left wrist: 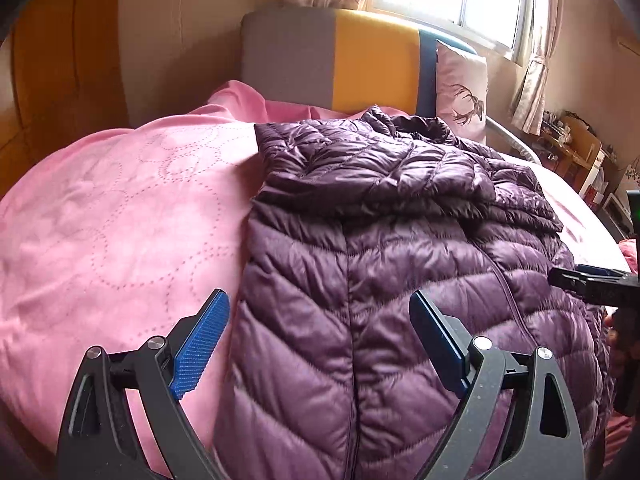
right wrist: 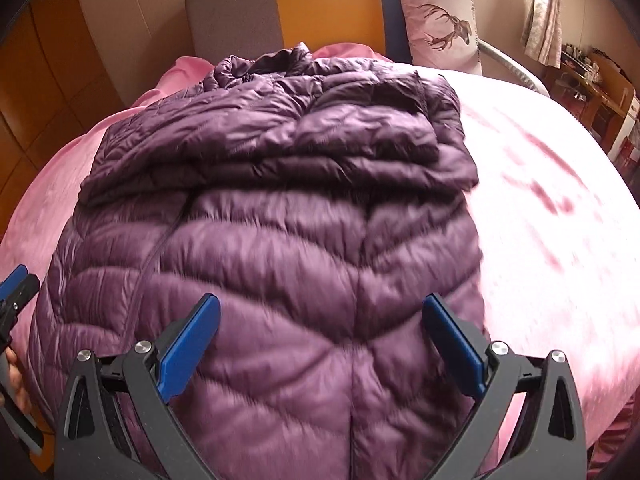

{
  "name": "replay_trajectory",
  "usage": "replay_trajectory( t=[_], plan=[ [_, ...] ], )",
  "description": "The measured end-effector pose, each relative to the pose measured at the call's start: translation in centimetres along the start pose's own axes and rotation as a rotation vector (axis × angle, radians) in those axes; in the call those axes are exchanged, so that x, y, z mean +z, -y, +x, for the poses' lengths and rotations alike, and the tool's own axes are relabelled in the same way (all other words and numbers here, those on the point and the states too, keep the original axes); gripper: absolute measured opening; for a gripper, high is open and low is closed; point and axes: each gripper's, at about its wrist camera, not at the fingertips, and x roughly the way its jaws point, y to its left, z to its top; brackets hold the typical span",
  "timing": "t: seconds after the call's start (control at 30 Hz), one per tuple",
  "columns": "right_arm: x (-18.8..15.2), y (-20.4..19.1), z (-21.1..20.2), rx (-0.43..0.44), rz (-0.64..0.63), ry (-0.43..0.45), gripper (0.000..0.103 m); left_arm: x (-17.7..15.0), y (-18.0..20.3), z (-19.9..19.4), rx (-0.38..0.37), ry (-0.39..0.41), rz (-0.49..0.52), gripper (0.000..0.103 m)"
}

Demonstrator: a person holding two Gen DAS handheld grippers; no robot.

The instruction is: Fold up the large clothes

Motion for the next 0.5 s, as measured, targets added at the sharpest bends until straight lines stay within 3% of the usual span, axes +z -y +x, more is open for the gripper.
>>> replay_trajectory(
  t=[0.5],
  plan=[
    [-5.9,4.3,-4.6,0.034,0.127,0.059,0.101,-3.8,-0.4,-1.9,0.002,-0.042,0.021,0.09]
  ],
)
